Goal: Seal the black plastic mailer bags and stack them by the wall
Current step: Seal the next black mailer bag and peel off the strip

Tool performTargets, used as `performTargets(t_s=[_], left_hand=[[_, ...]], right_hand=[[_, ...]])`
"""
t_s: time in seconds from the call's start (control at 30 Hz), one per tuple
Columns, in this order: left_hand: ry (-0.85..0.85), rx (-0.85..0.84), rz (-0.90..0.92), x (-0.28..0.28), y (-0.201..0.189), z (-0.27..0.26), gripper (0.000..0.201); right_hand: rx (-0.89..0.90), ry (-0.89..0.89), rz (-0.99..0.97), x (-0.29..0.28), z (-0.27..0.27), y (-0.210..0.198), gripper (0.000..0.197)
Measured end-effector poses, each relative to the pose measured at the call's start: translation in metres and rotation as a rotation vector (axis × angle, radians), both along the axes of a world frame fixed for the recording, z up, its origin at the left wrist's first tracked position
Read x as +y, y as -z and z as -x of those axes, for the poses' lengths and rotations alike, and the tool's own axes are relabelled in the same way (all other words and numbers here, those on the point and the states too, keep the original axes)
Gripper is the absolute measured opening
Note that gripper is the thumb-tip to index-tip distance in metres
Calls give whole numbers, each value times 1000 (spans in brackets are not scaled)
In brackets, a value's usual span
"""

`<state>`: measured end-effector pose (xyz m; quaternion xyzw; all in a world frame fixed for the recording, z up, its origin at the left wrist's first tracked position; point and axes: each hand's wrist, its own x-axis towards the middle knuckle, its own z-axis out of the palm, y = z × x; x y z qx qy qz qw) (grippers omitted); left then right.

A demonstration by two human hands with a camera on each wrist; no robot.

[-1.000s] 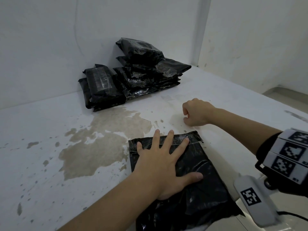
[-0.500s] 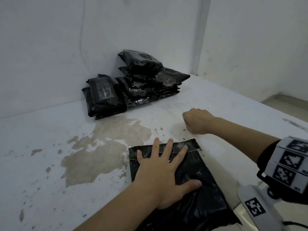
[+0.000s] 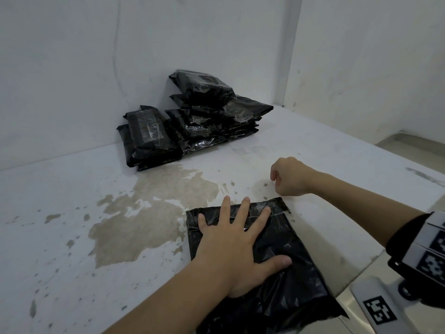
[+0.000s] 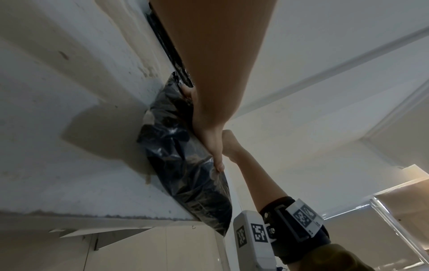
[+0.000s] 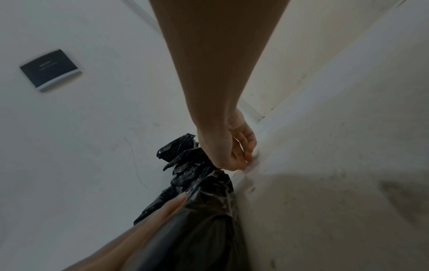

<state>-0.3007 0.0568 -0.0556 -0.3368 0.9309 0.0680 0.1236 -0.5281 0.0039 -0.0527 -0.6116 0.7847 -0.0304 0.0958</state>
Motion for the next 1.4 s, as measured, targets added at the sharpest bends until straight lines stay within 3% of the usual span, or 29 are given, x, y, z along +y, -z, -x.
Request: performTargets(t_s=[0.1, 0.27, 0.47, 0.8, 1.0, 1.07, 1.2, 1.4], left_hand=[[2, -4, 3, 0, -1, 0, 86], [5, 1, -1, 0, 0, 0, 86], [7, 16, -11, 0, 1, 0, 86], [4, 29, -33, 1, -3, 0, 86], [7, 31, -46, 0, -2, 0, 86], [12, 32, -55, -1, -2, 0, 86], [27, 26, -58, -2, -2, 0, 87], [18, 61, -23, 0, 0, -2, 86]], right_hand=[[-10, 8, -11, -1, -2, -3, 18], [77, 24, -3, -6, -2, -14, 27], [151, 67, 293, -18, -4, -50, 17], [568, -70, 470, -31, -12, -73, 35], [219, 19, 594, -46, -9, -67, 30], [177, 2, 627, -48, -10, -69, 28], [61, -44, 871, -48, -9, -98, 24], [-31, -64, 954, -38, -14, -131, 21]])
